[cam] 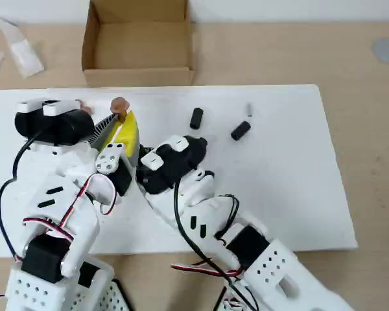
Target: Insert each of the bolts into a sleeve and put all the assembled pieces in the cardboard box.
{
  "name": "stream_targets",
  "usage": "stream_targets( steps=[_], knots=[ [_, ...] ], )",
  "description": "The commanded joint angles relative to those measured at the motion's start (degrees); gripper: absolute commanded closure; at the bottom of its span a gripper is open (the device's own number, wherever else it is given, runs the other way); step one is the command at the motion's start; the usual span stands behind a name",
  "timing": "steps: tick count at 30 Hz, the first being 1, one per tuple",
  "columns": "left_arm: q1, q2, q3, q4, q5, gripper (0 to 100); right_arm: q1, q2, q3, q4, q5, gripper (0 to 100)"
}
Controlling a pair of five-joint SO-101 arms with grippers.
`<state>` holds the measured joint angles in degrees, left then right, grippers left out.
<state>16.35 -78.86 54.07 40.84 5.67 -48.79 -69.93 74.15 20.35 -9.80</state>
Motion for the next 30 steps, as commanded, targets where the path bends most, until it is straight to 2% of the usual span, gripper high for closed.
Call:
stream_targets(
  steps=[1, 10, 17, 24, 30],
  knots=[
    [-0.6, 0.2, -2.6, -1.0, -0.4, 100, 0.6, -1.9, -3.5, -2.4, -0.5, 98.9],
    [0.4, 0.2, -1.6, -0.4, -0.1, 100, 0.7, -1.9, -3.3, -7.1, -2.5, 98.9],
    [6.4, 0.3, -1.4, 0.4, -0.2, 100, 0.8, -1.9, -3.7, -7.2, -2.5, 98.9],
    [9.2, 0.3, -4.5, 10.6, -0.3, 98, 5.3, -1.9, -6.1, -7.0, -4.4, 98.9],
    [9.0, 0.4, -10.3, 21.0, 1.0, 85, 5.7, -1.7, -6.6, -6.8, -4.6, 98.9]
  ],
)
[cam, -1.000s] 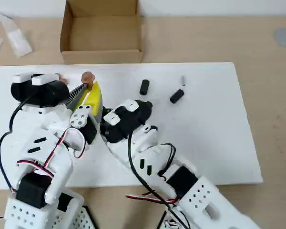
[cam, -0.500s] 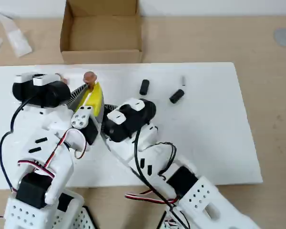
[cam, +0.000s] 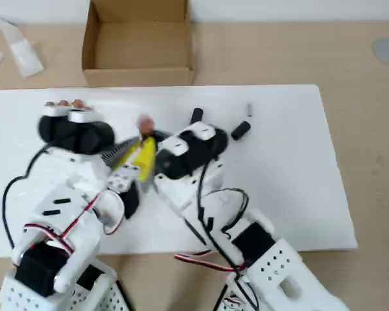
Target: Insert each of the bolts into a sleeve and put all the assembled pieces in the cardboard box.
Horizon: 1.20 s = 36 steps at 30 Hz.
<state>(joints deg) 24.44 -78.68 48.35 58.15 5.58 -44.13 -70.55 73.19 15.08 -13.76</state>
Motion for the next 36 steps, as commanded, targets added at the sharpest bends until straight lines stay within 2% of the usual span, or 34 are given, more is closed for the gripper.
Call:
stream_targets(
  steps=[1, 5, 8, 10, 15, 18, 23, 36],
  knots=[
    [0.9, 0.2, -5.3, 4.9, 2.3, 84, 0.9, -1.0, -5.7, -1.5, -0.5, 98.9],
    [0.9, 1.9, -9.2, 9.6, 5.1, 82, 1.1, -0.7, -5.8, -1.5, -0.4, 98.9],
    [0.7, 5.6, -17.5, 15.5, 4.6, 83, 2.2, 1.6, -8.7, 1.5, -0.6, 98.9],
    [-2.6, 9.4, -24.0, 20.1, 4.0, 84, 4.1, 6.6, -14.5, 5.1, -0.7, 98.9],
    [-16.3, 21.2, -30.9, 22.2, -9.6, 100, 10.2, 26.3, -34.3, 7.8, -0.6, 98.9],
    [-22.2, 25.5, -31.3, 21.8, -13.4, 99, 12.5, 39.1, -48.0, 7.8, -0.4, 98.9],
    [-27.5, 26.4, -29.9, 21.8, -13.7, 99, 15.9, 61.1, -71.2, 7.9, -0.4, 98.9],
    [-30.0, 25.8, -21.5, 21.7, -18.4, 99, 20.4, 114.4, -122.7, 8.2, -0.3, 98.7]
  ],
)
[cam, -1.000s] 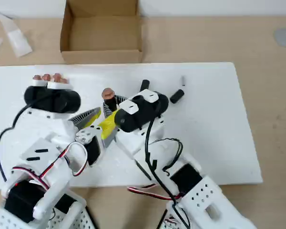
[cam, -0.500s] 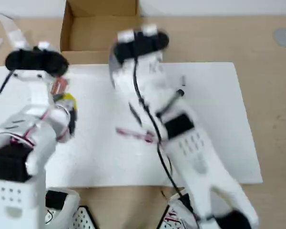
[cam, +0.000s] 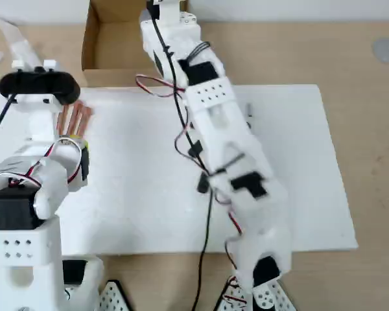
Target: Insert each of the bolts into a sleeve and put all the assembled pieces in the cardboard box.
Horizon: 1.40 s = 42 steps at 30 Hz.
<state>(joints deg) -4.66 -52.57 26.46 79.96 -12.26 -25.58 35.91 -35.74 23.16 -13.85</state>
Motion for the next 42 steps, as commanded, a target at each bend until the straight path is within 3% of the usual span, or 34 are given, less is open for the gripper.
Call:
stream_targets(
  steps=[1, 8, 14, 22, 27, 30, 35, 42],
  knots=[
    [-0.9, -0.3, 0.8, -0.1, -0.5, 99, 2.2, 11.6, -17.4, 0.1, -0.1, 98.7],
    [-0.9, -0.3, 1.7, 0.0, -0.4, 99, 4.2, 34.0, -37.9, 0.2, 5.5, 98.6],
    [-0.9, -0.3, 1.9, 0.0, -0.4, 99, 4.0, 42.2, -45.5, 2.7, 10.7, 98.1],
    [-1.1, -0.3, 8.6, -4.8, -0.4, 99, 3.9, 42.5, -46.5, 10.8, 10.5, 73.6],
    [-8.6, 0.4, 9.2, -8.4, -0.4, 84, 4.0, 42.6, -51.2, 14.5, 10.4, 72.4],
    [-12.7, 1.7, 8.3, -9.5, -2.9, 83, 3.9, 42.5, -56.9, 19.6, 10.3, 72.4],
    [-15.9, 16.3, 0.9, -6.6, -10.6, 83, 3.9, 38.9, -59.6, 27.6, 10.3, 72.4],
    [-22.5, 44.4, -22.4, -5.1, -11.8, 83, 4.0, 31.9, -59.6, 34.7, 6.2, 72.4]
  ],
)
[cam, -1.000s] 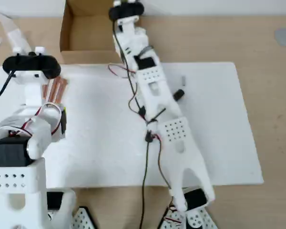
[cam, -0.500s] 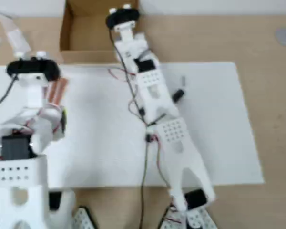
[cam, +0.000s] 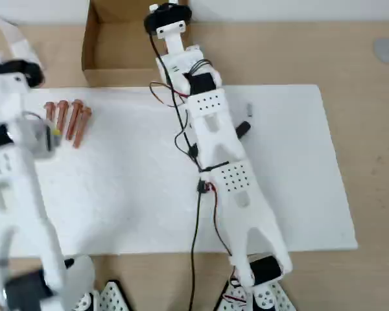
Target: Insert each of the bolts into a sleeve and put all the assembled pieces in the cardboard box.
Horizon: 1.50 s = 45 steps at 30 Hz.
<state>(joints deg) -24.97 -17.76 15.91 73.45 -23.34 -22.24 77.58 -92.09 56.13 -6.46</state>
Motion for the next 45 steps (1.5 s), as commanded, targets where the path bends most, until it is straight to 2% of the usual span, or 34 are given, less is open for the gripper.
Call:
stream_targets(
  steps=[1, 8, 29, 39, 45],
  knots=[
    [-2.5, 13.0, -15.4, 2.6, -1.2, 83, 0.7, -10.4, -3.3, 2.5, -1.4, 72.4],
    [-2.3, 33.2, -34.0, 8.8, -1.3, 83, 0.8, -11.8, -3.3, 5.5, -1.4, 72.4],
    [0.1, 68.9, -69.2, 8.7, -0.5, 86, 0.8, -11.5, -2.8, 5.7, -1.5, 72.4],
    [1.8, 78.5, -77.6, 9.0, 3.7, 88, 0.7, -11.5, -2.8, 5.7, -1.5, 72.4],
    [0.7, 81.0, -77.8, 12.1, 3.4, 99, 0.8, -11.5, -2.8, 5.8, -1.5, 72.4]
  ],
)
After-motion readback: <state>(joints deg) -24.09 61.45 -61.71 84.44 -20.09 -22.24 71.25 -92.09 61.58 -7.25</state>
